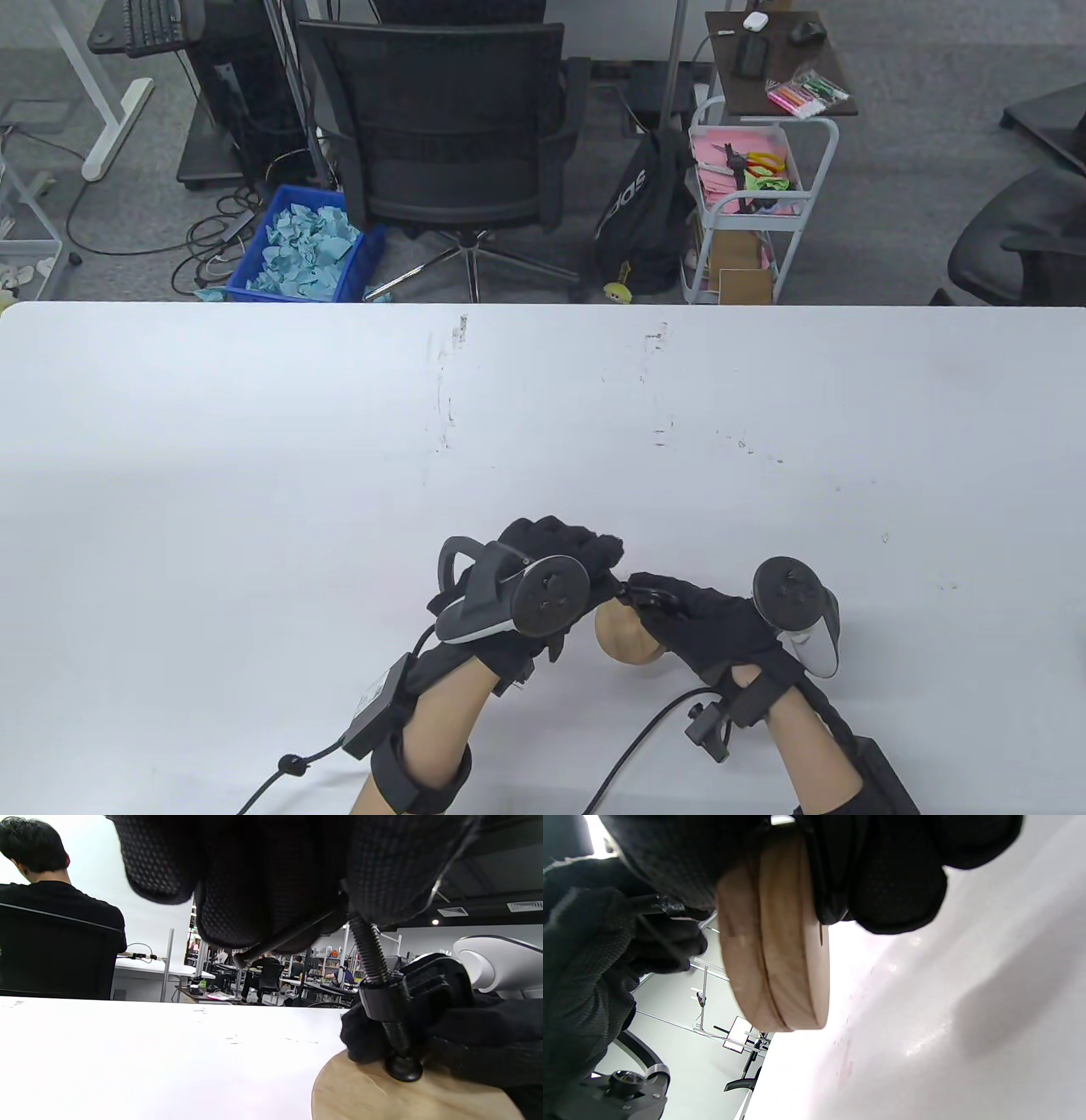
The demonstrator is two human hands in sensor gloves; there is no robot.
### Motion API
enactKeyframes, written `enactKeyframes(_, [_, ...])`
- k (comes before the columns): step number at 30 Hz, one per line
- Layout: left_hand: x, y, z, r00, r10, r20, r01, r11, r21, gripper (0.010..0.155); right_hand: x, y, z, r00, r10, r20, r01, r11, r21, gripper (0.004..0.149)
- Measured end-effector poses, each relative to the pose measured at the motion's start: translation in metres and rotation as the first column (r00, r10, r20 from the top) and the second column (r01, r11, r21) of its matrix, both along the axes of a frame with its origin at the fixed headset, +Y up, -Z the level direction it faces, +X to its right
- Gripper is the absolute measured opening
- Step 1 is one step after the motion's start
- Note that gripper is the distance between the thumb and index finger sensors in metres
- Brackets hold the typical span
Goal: Unscrew the clamp open
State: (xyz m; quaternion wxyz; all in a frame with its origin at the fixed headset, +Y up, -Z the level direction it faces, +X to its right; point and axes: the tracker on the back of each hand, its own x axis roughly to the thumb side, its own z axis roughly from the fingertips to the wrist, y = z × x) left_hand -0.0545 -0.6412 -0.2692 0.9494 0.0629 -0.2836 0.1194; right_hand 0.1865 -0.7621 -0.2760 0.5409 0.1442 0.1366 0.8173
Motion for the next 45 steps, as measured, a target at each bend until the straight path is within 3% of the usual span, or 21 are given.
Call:
enactKeyframes(10, [-0.003, -0.004, -0.005, 0.997, 0.076, 0.001, -0.076, 0.997, -0.029, 0.051, 0.004, -0.001, -0.001, 1.000, -0.022, 0.012, 0.022, 1.000, -0.014, 0.046])
enactKeyframes(18, [-0.015, 0.000, -0.010, 0.984, 0.175, 0.042, -0.168, 0.978, -0.119, 0.052, 0.007, -0.001, -0.002, 0.999, -0.037, 0.022, 0.037, 0.999, -0.003, 0.047])
enactKeyframes(23, [-0.022, -0.002, -0.014, 0.995, 0.104, 0.002, -0.102, 0.987, -0.122, 0.054, 0.009, 0.001, -0.002, 0.999, -0.030, 0.031, 0.029, 0.999, 0.024, 0.046])
enactKeyframes(27, [-0.019, -0.005, -0.015, 0.989, 0.142, 0.048, -0.131, 0.975, -0.181, 0.058, 0.010, 0.000, -0.003, 0.999, -0.030, 0.033, 0.030, 0.999, 0.016, 0.046])
enactKeyframes(34, [-0.008, -0.005, -0.009, 0.991, 0.120, 0.064, -0.110, 0.983, -0.148, 0.055, 0.007, 0.002, 0.000, 1.000, -0.008, 0.021, 0.008, 0.999, 0.036, 0.047])
enactKeyframes(40, [-0.004, -0.009, -0.008, 0.992, 0.123, 0.006, -0.122, 0.992, -0.008, 0.046, 0.005, 0.002, 0.000, 1.000, 0.009, 0.007, -0.010, 0.999, 0.036, 0.046])
enactKeyframes(45, [-0.004, -0.011, -0.009, 0.990, 0.143, -0.004, -0.143, 0.990, 0.015, 0.045, 0.006, 0.001, -0.001, 1.000, -0.006, 0.010, 0.005, 1.000, 0.031, 0.046])
